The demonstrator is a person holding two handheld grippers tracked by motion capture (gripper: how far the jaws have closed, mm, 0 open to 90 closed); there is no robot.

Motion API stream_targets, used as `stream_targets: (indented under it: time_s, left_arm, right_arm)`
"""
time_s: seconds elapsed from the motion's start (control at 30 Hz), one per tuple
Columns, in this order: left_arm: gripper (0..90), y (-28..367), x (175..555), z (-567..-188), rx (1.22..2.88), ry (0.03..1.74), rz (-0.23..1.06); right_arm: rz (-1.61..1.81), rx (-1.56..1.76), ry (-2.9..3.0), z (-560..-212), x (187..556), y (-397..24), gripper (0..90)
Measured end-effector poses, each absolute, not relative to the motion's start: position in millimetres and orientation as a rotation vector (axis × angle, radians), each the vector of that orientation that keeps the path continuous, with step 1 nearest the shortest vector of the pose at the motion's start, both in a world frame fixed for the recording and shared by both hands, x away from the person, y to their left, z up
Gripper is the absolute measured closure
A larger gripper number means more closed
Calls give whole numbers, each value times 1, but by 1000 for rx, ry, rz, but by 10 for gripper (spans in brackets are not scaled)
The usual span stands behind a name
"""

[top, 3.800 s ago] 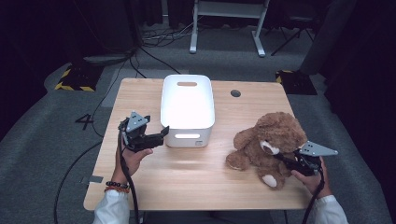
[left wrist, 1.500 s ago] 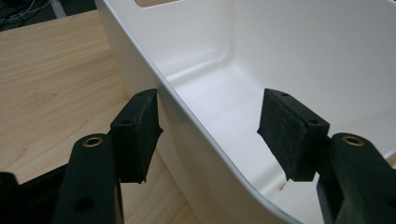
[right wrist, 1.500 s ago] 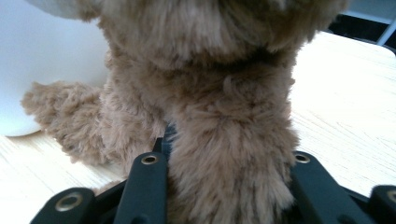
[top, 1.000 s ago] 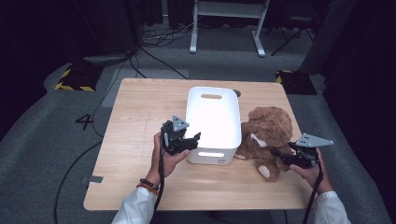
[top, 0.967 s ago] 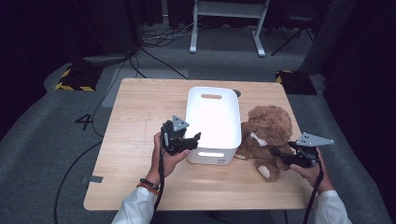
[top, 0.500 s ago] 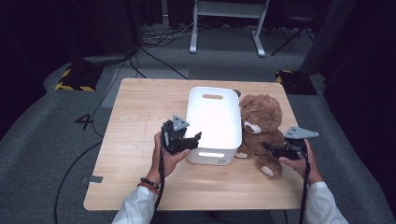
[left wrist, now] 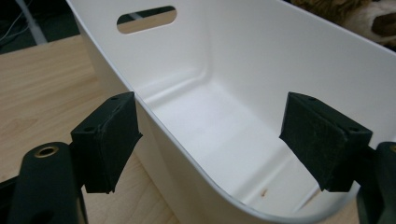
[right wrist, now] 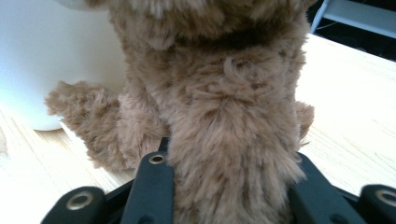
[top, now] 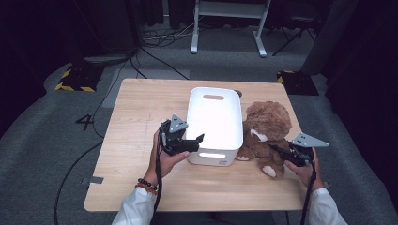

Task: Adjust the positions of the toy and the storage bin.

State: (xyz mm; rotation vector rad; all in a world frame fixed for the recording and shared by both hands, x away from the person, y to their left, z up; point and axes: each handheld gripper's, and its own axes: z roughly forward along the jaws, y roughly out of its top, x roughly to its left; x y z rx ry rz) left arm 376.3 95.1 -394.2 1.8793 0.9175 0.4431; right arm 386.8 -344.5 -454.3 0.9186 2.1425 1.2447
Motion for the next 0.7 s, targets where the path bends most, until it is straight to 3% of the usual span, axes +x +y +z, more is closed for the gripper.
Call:
stream_targets:
  time_s: [0.47, 0.7]
  left_arm:
    - [162, 136, 336, -394, 1888, 751, 517]
    - [167, 149, 323, -432, 2053, 754, 512]
  right_arm:
    - [1316, 965, 2078, -457, 379, -362, 738]
    - [1327, 956, 2060, -456, 376, -362, 756]
